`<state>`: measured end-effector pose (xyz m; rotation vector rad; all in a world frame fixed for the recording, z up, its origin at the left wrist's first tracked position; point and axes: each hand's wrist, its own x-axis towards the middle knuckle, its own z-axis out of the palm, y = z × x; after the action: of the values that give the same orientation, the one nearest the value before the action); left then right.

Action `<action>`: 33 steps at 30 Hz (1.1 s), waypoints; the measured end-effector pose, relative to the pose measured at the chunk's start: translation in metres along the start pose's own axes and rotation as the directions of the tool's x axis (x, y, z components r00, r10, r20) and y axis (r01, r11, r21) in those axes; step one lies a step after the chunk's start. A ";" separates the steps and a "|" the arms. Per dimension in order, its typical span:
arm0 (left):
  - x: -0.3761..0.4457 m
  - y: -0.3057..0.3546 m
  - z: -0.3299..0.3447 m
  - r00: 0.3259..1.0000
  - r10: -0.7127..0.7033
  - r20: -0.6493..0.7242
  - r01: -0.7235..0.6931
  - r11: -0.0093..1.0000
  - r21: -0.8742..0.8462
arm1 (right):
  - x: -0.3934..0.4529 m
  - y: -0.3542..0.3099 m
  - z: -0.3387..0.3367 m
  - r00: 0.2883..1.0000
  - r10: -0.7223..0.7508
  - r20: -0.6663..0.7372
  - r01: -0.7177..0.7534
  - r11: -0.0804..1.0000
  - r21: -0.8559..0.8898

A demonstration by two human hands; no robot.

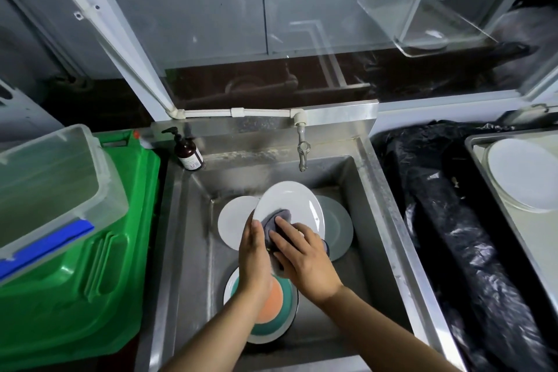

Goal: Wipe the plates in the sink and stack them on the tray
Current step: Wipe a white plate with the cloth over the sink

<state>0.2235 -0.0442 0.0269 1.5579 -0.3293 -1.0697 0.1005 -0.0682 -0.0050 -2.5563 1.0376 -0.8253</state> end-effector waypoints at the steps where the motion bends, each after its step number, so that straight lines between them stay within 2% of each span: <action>1: -0.001 0.001 0.000 1.000 -0.001 -0.006 0.001 1.000 -0.008 | 0.007 0.004 0.002 1.000 0.020 -0.010 -0.020 1.000 -0.011; 3: -0.005 0.001 -0.003 1.000 -0.006 -0.019 0.005 1.000 -0.008 | 0.024 0.012 0.004 0.990 0.137 -0.040 -0.139 0.990 -0.035; 6: -0.010 -0.002 -0.007 1.000 -0.010 -0.009 0.010 1.000 0.006 | 0.044 0.016 0.007 0.937 0.346 -0.047 -0.348 0.937 -0.045; 9: -0.009 -0.005 -0.010 1.000 -0.011 -0.004 0.011 0.999 0.031 | 0.044 0.008 0.013 0.885 0.462 -0.058 -0.462 0.887 0.017; 10: -0.006 -0.004 -0.010 1.000 -0.012 -0.008 0.012 0.999 0.037 | 0.038 0.000 0.014 0.892 0.446 -0.079 -0.443 0.895 0.047; 13: 0.004 0.000 -0.010 0.999 -0.035 -0.016 0.036 0.999 0.020 | 0.017 -0.023 0.020 0.961 0.261 -0.089 -0.251 0.962 0.111; 15: 0.006 0.000 -0.011 0.999 -0.035 -0.009 0.035 0.999 -0.004 | 0.011 -0.019 0.023 0.982 0.177 -0.072 -0.169 0.980 0.105; 17: 0.003 0.000 -0.014 0.999 -0.033 -0.009 0.033 0.999 0.001 | 0.016 0.003 0.022 0.975 0.210 -0.070 -0.207 0.977 0.054; 18: 0.001 0.000 -0.015 0.999 -0.035 -0.007 0.035 0.999 0.015 | 0.020 0.014 0.021 0.953 0.293 -0.078 -0.292 0.956 0.023; 20: -0.002 -0.002 -0.016 0.999 -0.040 0.018 0.039 0.999 0.029 | 0.027 0.031 0.017 0.871 0.486 -0.073 -0.488 0.872 -0.021; 22: -0.002 -0.003 -0.015 0.999 -0.042 0.033 0.041 0.999 0.026 | 0.029 0.031 0.017 0.820 0.570 -0.052 -0.572 0.820 -0.016; 24: 0.003 -0.003 -0.010 0.999 -0.035 0.034 0.034 0.999 0.032 | 0.025 0.015 0.016 0.848 0.524 -0.081 -0.523 0.852 0.035; 27: 0.013 -0.001 -0.006 0.999 -0.042 0.026 0.042 0.999 0.019 | 0.005 -0.016 0.018 0.950 0.305 -0.066 -0.297 0.948 0.115; 30: 0.017 -0.002 -0.011 0.998 -0.056 0.027 0.056 0.998 -0.007 | -0.006 -0.015 0.021 0.982 0.189 -0.019 -0.185 0.975 0.119; 31: 0.017 -0.004 -0.013 0.997 -0.067 0.027 0.068 0.997 -0.022 | -0.005 -0.005 0.021 0.982 0.188 -0.024 -0.186 0.979 0.082; 33: 0.014 -0.004 -0.018 0.997 -0.072 0.010 0.073 0.997 -0.015 | -0.002 0.014 0.021 0.948 0.316 -0.040 -0.316 0.949 0.008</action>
<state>0.2433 -0.0419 0.0156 1.5622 -0.2721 -1.1332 0.1039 -0.0764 -0.0284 -2.2916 1.4111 -0.7903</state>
